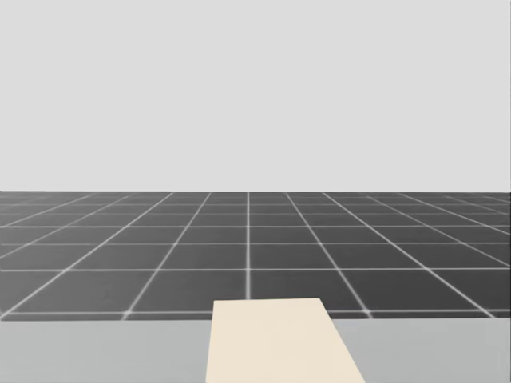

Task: Retrieve the object from inside the box.

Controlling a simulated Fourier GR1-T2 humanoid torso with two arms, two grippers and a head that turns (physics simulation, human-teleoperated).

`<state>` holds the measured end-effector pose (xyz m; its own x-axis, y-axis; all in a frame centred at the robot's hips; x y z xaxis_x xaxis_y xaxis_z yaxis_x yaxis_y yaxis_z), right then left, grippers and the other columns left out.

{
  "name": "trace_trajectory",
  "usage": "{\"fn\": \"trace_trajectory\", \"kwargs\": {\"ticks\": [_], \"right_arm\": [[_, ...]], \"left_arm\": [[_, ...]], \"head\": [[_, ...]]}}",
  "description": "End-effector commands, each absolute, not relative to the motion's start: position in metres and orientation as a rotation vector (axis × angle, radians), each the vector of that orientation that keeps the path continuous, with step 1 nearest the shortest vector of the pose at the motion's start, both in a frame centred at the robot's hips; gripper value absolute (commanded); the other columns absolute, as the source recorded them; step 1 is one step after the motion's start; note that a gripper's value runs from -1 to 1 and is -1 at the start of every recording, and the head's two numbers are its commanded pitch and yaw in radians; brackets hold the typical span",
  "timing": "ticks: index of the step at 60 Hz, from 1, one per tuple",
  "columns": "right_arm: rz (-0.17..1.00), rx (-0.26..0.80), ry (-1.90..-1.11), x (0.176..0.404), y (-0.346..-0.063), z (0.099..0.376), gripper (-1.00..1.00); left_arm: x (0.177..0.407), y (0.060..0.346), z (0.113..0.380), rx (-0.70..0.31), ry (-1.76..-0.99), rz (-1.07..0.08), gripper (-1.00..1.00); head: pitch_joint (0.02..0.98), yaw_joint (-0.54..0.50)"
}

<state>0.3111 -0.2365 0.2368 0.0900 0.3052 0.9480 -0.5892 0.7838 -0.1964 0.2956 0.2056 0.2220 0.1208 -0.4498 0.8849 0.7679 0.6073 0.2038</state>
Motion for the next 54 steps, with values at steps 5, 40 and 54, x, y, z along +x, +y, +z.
{"fn": "trace_trajectory", "kwargs": {"ticks": [5,40,54], "right_arm": [[0.733,0.285,-1.309,0.304,-0.222,0.23,-1.0],[0.749,0.265,-1.342,0.302,-0.219,0.231,-1.0],[0.759,0.262,-1.349,0.302,-0.218,0.23,-1.0]], "left_arm": [[0.264,0.138,0.221,-0.386,-1.14,-1.073,-1.0],[0.311,0.099,0.15,-0.575,-1.303,-0.801,-1.0],[0.337,0.091,0.144,-0.534,-1.289,-0.751,-1.0]], "head": [[0.144,-0.02],[0.155,0.0],[0.164,0.01]]}}
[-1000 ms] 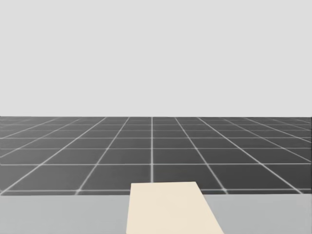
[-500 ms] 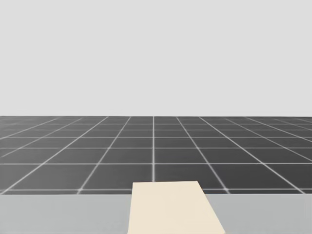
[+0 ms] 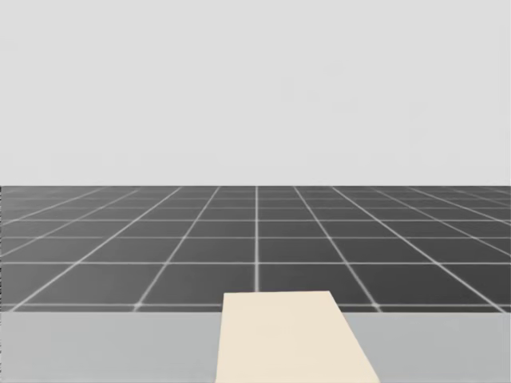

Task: Retrieve the object from inside the box.

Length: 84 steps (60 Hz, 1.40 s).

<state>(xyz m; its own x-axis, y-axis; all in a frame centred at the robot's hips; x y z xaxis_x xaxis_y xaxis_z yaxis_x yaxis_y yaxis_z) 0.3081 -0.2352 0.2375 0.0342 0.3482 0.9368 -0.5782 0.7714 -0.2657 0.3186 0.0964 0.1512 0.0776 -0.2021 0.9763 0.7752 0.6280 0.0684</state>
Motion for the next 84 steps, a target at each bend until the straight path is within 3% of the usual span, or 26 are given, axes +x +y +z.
{"fn": "trace_trajectory", "kwargs": {"ticks": [1,12,13,14,36,54,70,75,84], "right_arm": [[0.759,0.261,-1.349,0.302,-0.218,0.23,-1.0],[0.763,0.257,-1.356,0.301,-0.218,0.231,-1.0],[0.763,0.256,-1.358,0.301,-0.218,0.231,-1.0],[0.762,0.257,-1.358,0.301,-0.218,0.231,-1.0],[0.762,0.252,-1.361,0.3,-0.218,0.232,-1.0],[0.755,0.252,-1.372,0.3,-0.218,0.234,-1.0],[0.742,0.251,-1.381,0.3,-0.22,0.237,-1.0],[0.738,0.252,-1.385,0.3,-0.221,0.239,-1.0],[0.733,0.25,-1.392,0.3,-0.222,0.24,-1.0]], "left_arm": [[0.338,0.091,0.142,-0.531,-1.286,-0.75,-1.0],[0.341,0.085,0.131,-0.526,-1.237,-0.732,-1.0],[0.339,0.083,0.129,-0.54,-1.213,-0.741,0.62],[0.339,0.083,0.129,-0.535,-1.213,-0.748,1.0],[0.339,0.088,0.137,-0.531,-1.223,-0.734,1.0],[0.33,0.177,0.187,-0.299,-1.357,-0.598,1.0],[0.301,0.249,0.203,-0.174,-1.37,-0.475,1.0],[0.291,0.265,0.227,-0.142,-1.4,-0.457,1.0],[0.284,0.266,0.283,-0.099,-1.484,-0.482,1.0]], "head": [[0.165,0.01],[0.168,0.01],[0.168,0.0],[0.168,0.0],[0.172,0.0],[0.157,0.0],[0.158,-0.01],[0.158,-0.01],[0.154,-0.02]]}}
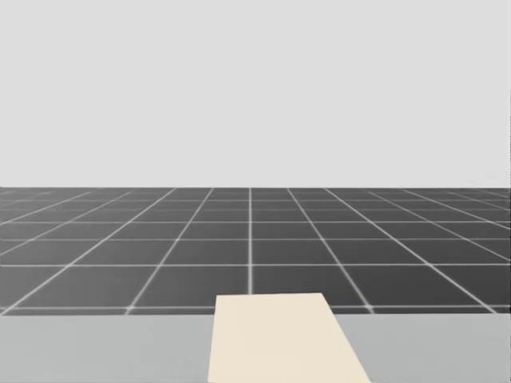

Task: Retrieve the object from inside the box.

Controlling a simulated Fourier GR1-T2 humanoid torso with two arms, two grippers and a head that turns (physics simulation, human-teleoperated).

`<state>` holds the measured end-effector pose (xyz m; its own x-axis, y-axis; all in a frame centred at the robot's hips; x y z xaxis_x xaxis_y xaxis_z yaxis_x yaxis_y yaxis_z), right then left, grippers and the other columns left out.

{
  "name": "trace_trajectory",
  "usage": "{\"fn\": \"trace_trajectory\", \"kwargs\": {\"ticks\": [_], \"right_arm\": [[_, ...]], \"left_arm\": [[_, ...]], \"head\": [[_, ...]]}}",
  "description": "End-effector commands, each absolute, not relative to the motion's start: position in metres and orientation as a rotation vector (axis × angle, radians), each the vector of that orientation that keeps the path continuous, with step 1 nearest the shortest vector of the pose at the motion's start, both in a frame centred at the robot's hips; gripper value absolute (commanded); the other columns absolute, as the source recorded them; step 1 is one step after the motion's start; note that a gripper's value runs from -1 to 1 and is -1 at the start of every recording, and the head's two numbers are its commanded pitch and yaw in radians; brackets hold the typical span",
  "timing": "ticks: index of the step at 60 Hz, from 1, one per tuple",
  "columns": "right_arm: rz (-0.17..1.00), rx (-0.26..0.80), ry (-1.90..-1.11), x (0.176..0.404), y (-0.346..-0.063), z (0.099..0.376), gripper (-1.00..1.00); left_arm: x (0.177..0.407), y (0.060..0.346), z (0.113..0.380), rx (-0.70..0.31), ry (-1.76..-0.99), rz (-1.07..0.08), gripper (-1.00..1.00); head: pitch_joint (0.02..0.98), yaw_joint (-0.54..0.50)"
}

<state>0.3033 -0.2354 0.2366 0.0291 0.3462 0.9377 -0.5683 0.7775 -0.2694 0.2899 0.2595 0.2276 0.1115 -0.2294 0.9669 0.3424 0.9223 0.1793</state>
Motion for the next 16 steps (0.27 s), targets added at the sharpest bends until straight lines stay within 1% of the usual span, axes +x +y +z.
{"fn": "trace_trajectory", "kwargs": {"ticks": [1,2,3,7,11,12,13,15,16], "right_arm": [[0.731,0.249,-1.394,0.3,-0.222,0.24,-1.0],[0.73,0.248,-1.395,0.3,-0.222,0.24,-1.0],[0.724,0.246,-1.398,0.3,-0.222,0.241,-1.0],[0.718,0.243,-1.4,0.301,-0.223,0.241,-1.0],[0.703,0.239,-1.406,0.301,-0.224,0.242,-1.0],[0.702,0.238,-1.407,0.301,-0.224,0.242,-1.0],[0.694,0.241,-1.411,0.302,-0.224,0.243,-1.0],[0.687,0.237,-1.415,0.302,-0.224,0.243,-1.0],[0.684,0.235,-1.424,0.302,-0.224,0.243,-1.0]], "left_arm": [[0.283,0.265,0.297,-0.092,-1.503,-0.495,1.0],[0.283,0.264,0.301,-0.086,-1.51,-0.499,1.0],[0.282,0.263,0.316,-0.08,-1.539,-0.507,1.0],[0.281,0.26,0.339,-0.074,-1.574,-0.528,1.0],[0.281,0.256,0.371,-0.058,-1.628,-0.546,1.0],[0.282,0.256,0.375,-0.054,-1.634,-0.545,1.0],[0.283,0.255,0.385,-0.048,-1.649,-0.547,1.0],[0.283,0.255,0.391,-0.048,-1.657,-0.547,1.0],[0.285,0.255,0.402,-0.041,-1.674,-0.544,1.0]], "head": [[0.154,-0.02],[0.154,-0.02],[0.154,-0.02],[0.155,-0.02],[0.155,-0.02],[0.155,-0.02],[0.156,-0.02],[0.157,-0.02],[0.157,-0.02]]}}
